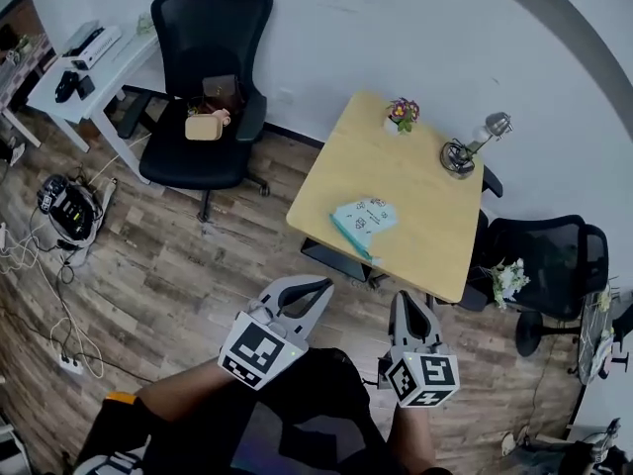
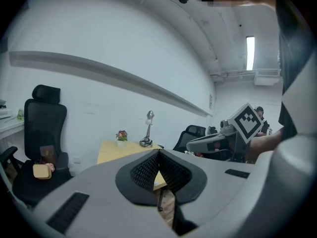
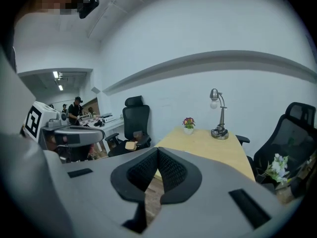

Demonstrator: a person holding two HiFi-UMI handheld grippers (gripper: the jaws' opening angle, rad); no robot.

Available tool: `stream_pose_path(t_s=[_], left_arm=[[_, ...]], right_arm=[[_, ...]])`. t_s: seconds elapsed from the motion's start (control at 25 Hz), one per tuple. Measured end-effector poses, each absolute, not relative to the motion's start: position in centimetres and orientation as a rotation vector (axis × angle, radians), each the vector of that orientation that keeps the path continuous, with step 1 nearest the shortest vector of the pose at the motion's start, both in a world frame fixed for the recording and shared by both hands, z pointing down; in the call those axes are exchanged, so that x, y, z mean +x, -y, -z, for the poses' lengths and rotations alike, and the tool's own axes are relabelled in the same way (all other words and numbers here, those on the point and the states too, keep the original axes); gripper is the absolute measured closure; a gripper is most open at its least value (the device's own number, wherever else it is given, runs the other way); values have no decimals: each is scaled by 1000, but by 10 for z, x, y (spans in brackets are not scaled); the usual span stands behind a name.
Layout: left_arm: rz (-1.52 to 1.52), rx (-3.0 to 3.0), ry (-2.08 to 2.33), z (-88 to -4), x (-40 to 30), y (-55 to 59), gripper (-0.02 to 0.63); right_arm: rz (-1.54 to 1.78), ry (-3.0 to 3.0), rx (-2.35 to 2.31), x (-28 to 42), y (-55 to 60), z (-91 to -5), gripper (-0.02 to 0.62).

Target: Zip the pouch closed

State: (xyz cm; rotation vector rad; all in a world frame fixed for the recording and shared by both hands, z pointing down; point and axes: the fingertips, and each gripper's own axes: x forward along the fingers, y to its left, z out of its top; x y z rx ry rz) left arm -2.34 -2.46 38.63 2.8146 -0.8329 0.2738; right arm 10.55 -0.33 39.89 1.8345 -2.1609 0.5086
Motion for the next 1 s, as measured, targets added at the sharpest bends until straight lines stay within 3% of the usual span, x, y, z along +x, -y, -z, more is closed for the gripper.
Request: stream_pose_path(t_s=[0.6,0.76,1.0], left_arm=[[-476,2790,871,-450,32,86,596],[-538,2737,938,-475,49,105,595],[-651,2654,949,-524,62,117,595]], right_arm=[[-429,2056,1505,149,52,-479,576],[-399,2057,1281,158,68,-517,511],[-327,2025,1015,159,78,-566,488]])
